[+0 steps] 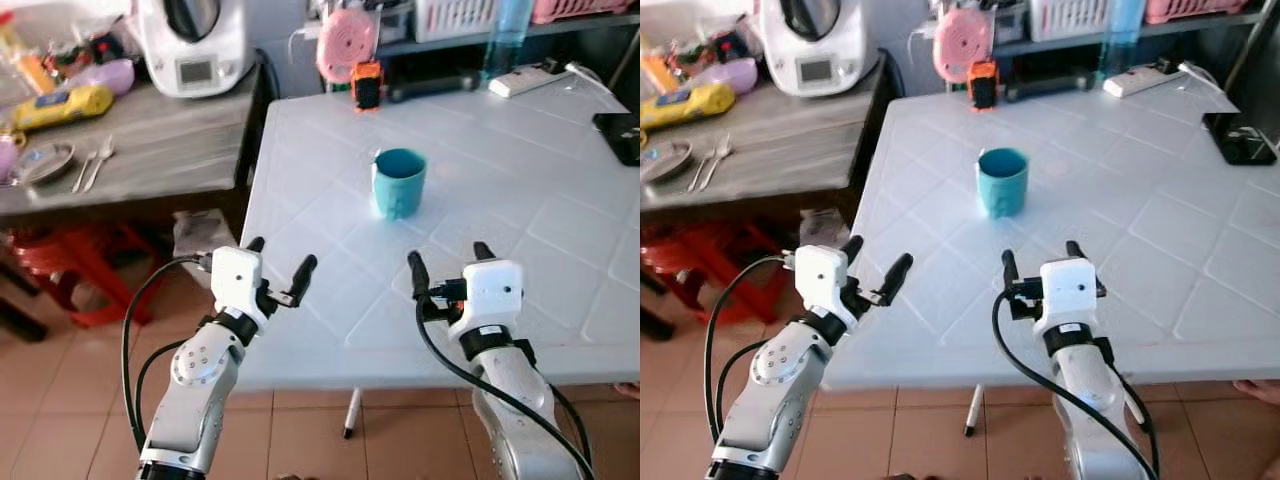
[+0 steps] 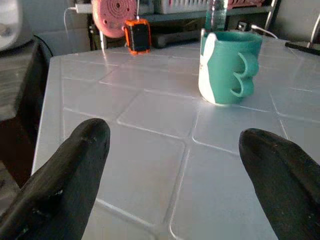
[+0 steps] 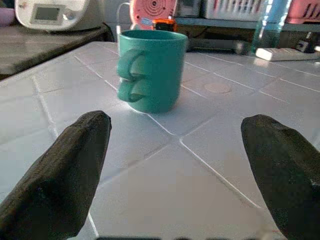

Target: Setting the table

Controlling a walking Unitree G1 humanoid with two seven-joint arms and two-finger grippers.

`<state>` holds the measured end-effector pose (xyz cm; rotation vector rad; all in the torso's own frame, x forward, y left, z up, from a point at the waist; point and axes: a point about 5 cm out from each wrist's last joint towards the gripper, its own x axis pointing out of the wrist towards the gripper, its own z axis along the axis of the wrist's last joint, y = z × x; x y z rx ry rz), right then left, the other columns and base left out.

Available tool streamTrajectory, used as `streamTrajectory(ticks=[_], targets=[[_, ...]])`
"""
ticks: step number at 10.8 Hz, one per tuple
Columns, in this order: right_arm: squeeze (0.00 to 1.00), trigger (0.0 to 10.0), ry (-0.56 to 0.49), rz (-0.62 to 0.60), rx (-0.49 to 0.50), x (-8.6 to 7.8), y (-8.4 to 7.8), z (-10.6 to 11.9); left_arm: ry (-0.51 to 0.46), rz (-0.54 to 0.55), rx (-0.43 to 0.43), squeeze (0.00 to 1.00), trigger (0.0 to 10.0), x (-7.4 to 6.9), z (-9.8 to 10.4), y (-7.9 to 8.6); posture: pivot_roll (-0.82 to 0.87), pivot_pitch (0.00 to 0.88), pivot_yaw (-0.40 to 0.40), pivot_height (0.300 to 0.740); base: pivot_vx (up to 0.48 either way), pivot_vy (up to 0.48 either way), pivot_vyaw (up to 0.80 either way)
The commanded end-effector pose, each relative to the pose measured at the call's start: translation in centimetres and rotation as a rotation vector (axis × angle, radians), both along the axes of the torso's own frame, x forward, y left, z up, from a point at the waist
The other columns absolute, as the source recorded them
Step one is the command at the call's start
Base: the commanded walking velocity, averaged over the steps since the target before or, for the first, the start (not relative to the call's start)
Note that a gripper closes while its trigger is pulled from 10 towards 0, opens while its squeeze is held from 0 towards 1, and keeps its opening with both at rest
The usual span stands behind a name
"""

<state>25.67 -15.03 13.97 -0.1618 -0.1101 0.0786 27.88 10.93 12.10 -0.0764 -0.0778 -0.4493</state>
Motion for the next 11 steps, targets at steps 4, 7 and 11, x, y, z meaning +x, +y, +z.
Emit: streamTrajectory(ticks=[4, 7, 11], targets=[[0.00, 10.0, -0.046, -0.063, 0.007, 2.4, -0.7, 1.6, 0.018, -0.072, 0.026, 0.00, 10.0, -1.4, -0.2, 0.7, -0.07, 0.157, 0.167, 0.740, 0.000, 0.000, 0.00], [0.00, 10.0, -0.054, -0.013, 0.063, 5.4, 0.8, 2.8, 0.059, -0.095, 0.049, 0.00, 10.0, -2.8, -0.8, 1.4, -0.04, 0.202, 0.171, 0.740, 0.000, 0.000, 0.00], [0.00, 10.0, -0.061, 0.098, 0.098, 7.3, 4.0, 3.5, 0.066, -0.078, 0.049, 0.00, 10.0, -3.0, -0.6, 1.6, -0.02, 0.205, 0.167, 0.740, 0.000, 0.000, 0.00]])
